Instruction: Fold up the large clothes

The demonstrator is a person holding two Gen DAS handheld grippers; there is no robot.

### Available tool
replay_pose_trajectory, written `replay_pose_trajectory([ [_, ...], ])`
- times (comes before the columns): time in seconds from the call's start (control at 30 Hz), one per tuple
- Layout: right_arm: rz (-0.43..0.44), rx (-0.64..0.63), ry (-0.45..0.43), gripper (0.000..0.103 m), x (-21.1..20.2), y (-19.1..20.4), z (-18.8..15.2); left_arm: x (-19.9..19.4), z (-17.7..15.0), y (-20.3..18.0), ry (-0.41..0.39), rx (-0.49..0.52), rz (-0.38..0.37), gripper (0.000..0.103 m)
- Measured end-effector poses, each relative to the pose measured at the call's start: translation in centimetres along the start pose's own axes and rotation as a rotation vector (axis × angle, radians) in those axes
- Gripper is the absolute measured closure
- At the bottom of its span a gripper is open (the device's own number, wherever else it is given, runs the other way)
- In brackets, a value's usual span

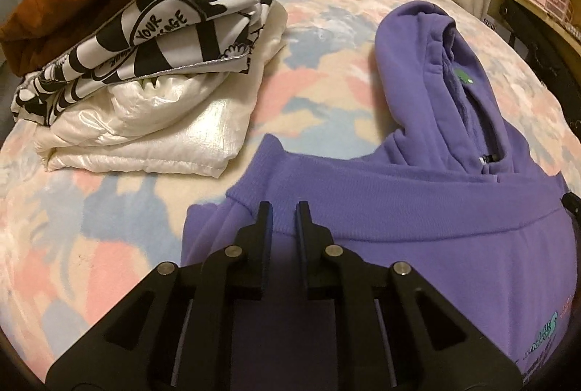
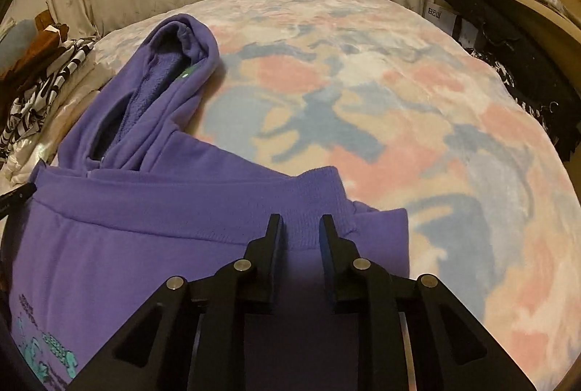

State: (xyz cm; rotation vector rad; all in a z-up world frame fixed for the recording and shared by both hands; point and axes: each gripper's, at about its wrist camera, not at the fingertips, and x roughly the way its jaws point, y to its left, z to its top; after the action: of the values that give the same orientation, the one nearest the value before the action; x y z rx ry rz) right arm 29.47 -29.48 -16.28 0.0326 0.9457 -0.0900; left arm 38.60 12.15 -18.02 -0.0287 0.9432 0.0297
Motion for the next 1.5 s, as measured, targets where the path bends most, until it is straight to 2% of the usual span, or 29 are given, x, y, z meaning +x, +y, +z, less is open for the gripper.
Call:
replay_pose_trajectory([
  [0.07, 0.019, 0.016, 0.002, 0.076, -0.8, 0.3, -0.4, -0.6, -0.3, -0.3, 0.003, 0.001, -0.003, 0.09],
  [0.3, 0.068, 0.039, 0.012, 0.076, -3.7, 1.8, -2.0, -3.3, -1.8, -1.3, 0.018, 0.002, -0.029, 0.081],
  [0.4, 0.089, 0.046, 0.011, 0.075, -5.0, 2.4, -2.8, -4.8, -2.5, -1.8, 0.01, 0.009, -0.03, 0.066],
  [0.47, 0.108, 0.05, 0.015, 0.074, -5.8, 2.6, -3.3, -5.7, -2.9, -2.0, 0.001, 0.009, -0.026, 0.052],
  [0.87, 0.175, -0.012, 0.03, 0.072, -11.7, 5.1, -5.4, -12.4, -4.1, -4.1, -0.026, 0.073, -0.075, 0.051],
  [0.97, 0.193, -0.027, 0.035, 0.064, -13.6, 6.0, -5.3, -14.0, -4.0, -4.5, -0.021, 0.09, -0.096, 0.051],
  [1.07, 0.2, -0.051, 0.015, 0.053, -15.9, 6.8, -4.7, -15.8, -3.7, -4.9, -0.023, 0.118, -0.103, 0.05],
  [1.23, 0.215, -0.111, -0.02, 0.052, -20.0, 8.3, -2.3, -18.6, -2.6, -5.5, -0.06, 0.183, -0.083, 0.05],
  [1.4, 0.195, -0.18, -0.072, 0.048, -23.3, 9.4, 1.6, -20.2, 0.4, -6.0, -0.082, 0.239, -0.069, 0.05],
  [1.5, 0.186, -0.199, -0.114, 0.044, -24.5, 9.9, 4.7, -20.3, 3.3, -6.8, -0.105, 0.263, -0.06, 0.046],
])
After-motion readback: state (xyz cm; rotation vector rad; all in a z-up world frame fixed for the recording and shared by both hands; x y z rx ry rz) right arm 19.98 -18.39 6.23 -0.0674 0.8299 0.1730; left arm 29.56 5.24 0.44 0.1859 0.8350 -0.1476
